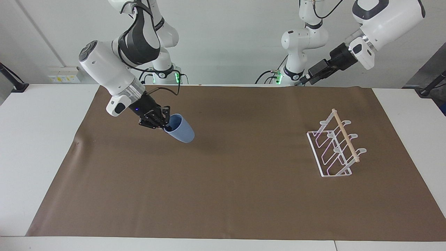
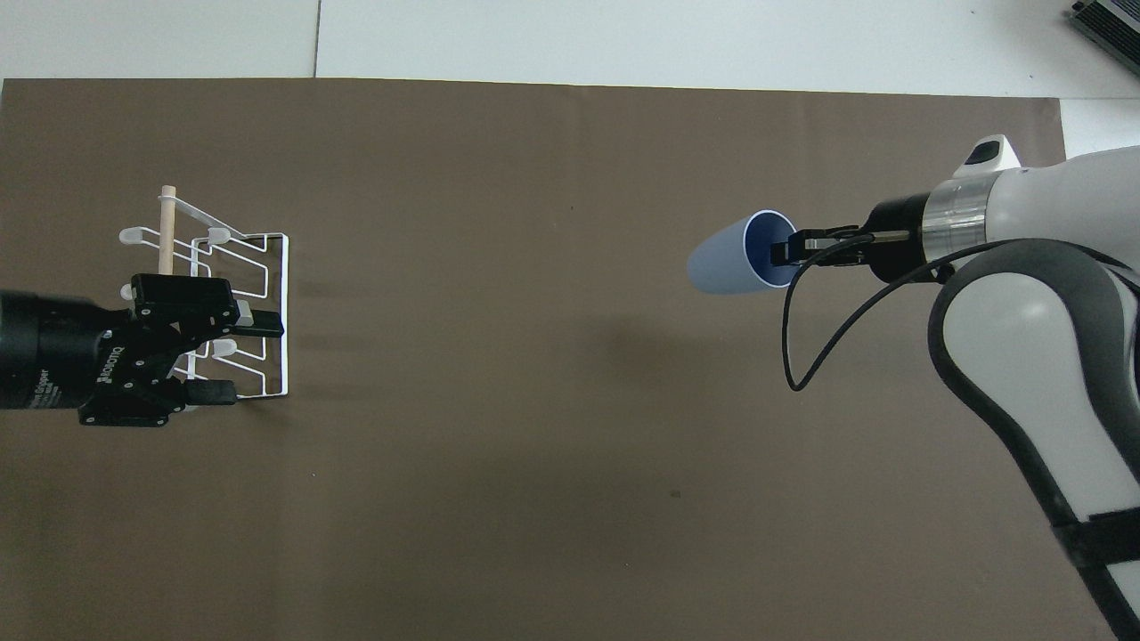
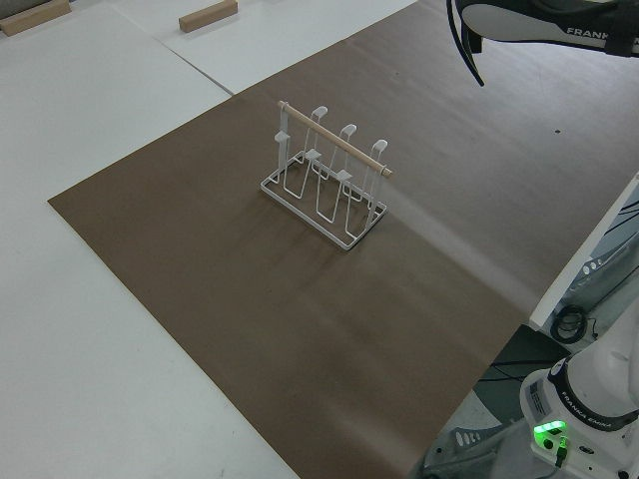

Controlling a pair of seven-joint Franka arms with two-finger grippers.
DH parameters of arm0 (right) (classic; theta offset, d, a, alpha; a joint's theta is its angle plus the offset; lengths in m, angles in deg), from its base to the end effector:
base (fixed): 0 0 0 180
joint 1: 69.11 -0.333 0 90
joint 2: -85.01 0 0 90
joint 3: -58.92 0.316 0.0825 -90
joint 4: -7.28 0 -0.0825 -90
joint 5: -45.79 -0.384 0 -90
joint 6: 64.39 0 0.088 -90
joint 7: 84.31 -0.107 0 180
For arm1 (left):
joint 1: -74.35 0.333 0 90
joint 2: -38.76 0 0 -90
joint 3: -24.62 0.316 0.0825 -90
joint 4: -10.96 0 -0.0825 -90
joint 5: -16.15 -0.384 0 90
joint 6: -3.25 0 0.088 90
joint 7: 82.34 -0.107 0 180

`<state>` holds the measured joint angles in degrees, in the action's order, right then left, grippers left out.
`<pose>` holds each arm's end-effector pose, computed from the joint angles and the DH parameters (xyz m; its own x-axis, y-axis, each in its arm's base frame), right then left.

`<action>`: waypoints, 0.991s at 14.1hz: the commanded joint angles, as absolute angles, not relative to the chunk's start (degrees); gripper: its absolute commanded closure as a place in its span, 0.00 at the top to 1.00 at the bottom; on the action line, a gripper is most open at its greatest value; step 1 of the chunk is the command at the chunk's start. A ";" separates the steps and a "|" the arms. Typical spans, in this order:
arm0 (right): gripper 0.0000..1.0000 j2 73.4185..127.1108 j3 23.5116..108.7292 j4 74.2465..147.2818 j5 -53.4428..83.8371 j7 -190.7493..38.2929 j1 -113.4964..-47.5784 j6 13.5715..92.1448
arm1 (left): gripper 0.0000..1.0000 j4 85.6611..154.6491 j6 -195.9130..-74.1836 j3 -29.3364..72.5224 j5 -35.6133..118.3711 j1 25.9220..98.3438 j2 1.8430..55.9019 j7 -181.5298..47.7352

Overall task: Hang cup on cup holder
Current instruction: 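Lift the cup with the right gripper while the left gripper rises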

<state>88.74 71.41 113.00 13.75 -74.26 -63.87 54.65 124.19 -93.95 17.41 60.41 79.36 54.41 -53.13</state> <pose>0.5915 0.0996 0.5106 0.9830 0.0155 0.1827 0.1044 -0.8666 -0.4880 0.4743 -0.0918 0.6065 0.8374 0.4103 -0.3612 0.5466 -0.6206 0.5622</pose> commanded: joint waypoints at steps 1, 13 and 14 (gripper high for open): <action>0.00 86.77 74.12 112.30 6.87 -73.06 -63.22 53.47 | 1.00 129.51 -99.38 17.06 65.37 79.10 57.92 -42.21; 0.00 83.43 95.64 112.65 -8.88 -88.43 -63.22 68.65 | 1.00 138.57 -121.56 16.80 80.84 66.70 60.64 -4.57; 0.00 83.43 96.61 112.66 -8.88 -88.79 -63.22 69.55 | 1.00 138.75 -121.21 16.80 80.84 66.70 60.82 -3.34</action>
